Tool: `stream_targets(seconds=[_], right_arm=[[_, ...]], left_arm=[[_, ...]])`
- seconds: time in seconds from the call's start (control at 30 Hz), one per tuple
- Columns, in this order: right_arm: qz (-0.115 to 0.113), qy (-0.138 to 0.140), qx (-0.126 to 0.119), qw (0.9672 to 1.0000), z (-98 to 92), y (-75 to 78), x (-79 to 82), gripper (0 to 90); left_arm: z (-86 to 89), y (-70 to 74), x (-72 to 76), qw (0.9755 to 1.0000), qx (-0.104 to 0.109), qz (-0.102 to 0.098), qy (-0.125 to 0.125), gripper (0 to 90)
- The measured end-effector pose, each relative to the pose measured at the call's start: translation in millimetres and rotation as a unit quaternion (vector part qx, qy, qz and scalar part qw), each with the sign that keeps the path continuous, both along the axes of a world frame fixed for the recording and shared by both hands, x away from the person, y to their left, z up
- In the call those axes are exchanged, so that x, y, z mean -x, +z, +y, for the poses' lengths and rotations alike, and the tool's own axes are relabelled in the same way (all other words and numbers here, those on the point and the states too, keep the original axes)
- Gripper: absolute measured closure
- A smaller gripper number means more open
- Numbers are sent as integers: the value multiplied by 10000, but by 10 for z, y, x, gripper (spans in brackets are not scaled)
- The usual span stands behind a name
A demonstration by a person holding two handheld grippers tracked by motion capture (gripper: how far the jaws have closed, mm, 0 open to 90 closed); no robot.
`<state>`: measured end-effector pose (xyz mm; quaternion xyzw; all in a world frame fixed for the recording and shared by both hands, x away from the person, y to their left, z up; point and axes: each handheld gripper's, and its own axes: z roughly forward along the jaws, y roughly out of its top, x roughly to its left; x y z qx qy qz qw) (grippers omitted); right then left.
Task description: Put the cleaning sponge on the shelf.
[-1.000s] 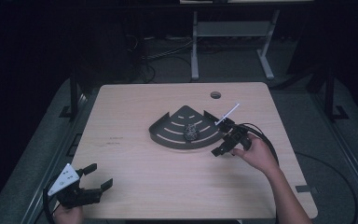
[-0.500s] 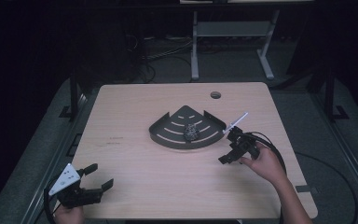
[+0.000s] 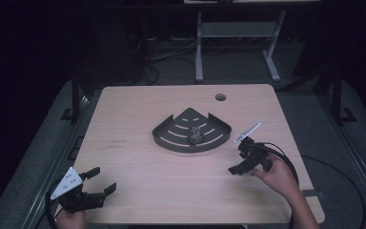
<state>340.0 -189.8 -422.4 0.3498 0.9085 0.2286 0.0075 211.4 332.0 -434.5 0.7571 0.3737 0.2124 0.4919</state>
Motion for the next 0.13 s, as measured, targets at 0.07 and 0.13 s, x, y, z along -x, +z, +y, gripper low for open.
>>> stream_targets(seconds=[0.07, 0.13], right_arm=[[-15, 1, -46, 10000, -9, 4, 27, 167], [-41, -4, -67, 10000, -20, -1, 52, 162]], left_arm=[[-3, 3, -1, 10000, -6, -6, -1, 133], [-4, 4, -5, 10000, -11, -21, -6, 133]])
